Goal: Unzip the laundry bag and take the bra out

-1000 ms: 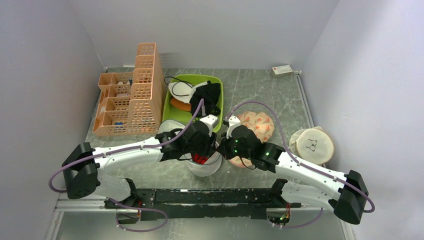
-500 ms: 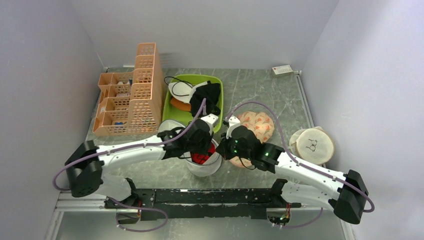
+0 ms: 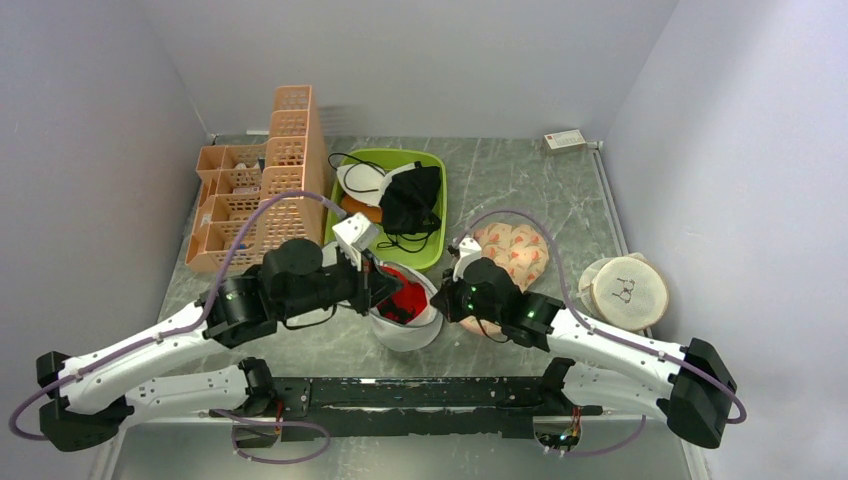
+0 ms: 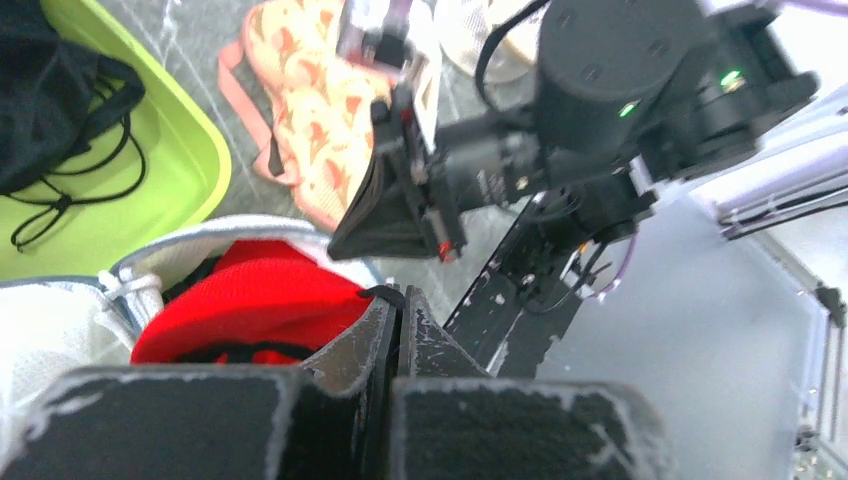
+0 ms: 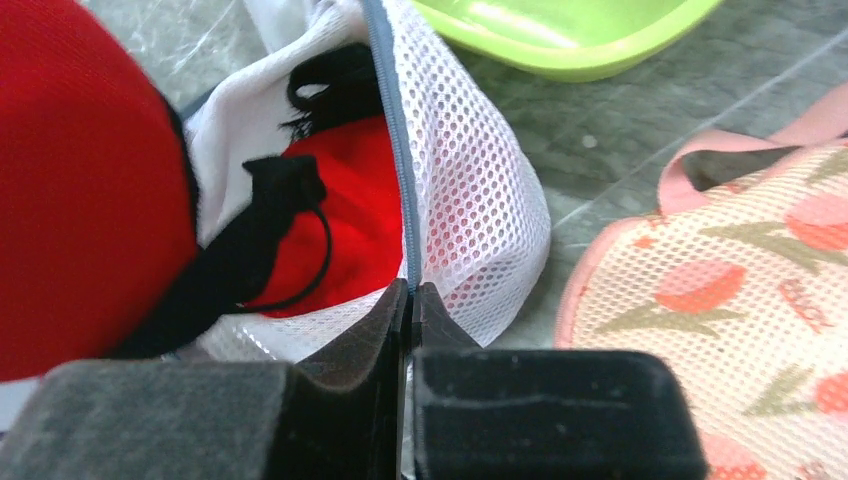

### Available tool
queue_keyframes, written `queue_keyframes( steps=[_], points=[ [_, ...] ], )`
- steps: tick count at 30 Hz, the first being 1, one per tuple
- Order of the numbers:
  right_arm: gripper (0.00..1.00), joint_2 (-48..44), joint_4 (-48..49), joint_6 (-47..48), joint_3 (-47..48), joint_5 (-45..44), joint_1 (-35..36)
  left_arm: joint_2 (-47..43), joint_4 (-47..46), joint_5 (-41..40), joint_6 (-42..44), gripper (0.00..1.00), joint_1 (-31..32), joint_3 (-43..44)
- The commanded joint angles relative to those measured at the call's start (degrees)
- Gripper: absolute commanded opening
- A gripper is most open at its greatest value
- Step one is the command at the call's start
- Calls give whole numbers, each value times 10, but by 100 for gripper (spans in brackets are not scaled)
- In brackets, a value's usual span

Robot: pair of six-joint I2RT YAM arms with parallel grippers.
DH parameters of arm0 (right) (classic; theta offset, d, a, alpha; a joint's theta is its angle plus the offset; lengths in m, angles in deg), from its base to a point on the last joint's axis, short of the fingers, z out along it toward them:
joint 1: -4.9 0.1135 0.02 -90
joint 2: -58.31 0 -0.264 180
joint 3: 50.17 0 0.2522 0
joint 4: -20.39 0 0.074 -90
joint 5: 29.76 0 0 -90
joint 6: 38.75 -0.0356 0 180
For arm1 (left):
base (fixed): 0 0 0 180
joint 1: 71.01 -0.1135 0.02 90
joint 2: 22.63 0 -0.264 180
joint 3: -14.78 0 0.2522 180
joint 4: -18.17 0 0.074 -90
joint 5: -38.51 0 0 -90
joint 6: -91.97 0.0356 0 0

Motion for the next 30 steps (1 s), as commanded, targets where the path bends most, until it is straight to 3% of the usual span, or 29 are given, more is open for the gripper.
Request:
queue_keyframes(
  steps=[1, 4, 8, 12, 16, 21, 25, 30],
  points=[
    [0, 3, 72, 22, -22, 65, 1, 25, 33, 11, -14, 7, 3, 93],
    [0, 14, 77, 21, -23, 80, 2, 64, 43, 2, -9, 7, 3, 170],
    [0, 13, 92, 15, -32, 84, 3, 130, 81, -98, 13, 7, 3, 286],
    [0, 8, 87, 18, -27, 82, 2, 264, 195, -163, 72, 7, 2, 532],
    [0, -3, 88, 15, -34, 77, 2, 334, 202, -211, 127, 7, -4, 677],
    [0, -12, 86, 13, -40, 73, 2, 362, 119, -206, 185, 7, -32, 703],
    [0, -18, 72, 16, -36, 65, 2, 389, 106, -162, 171, 7, -100, 705],
    [0, -34, 60, 17, -38, 55, 2, 397, 78, -119, 153, 7, -161, 633]
  ],
)
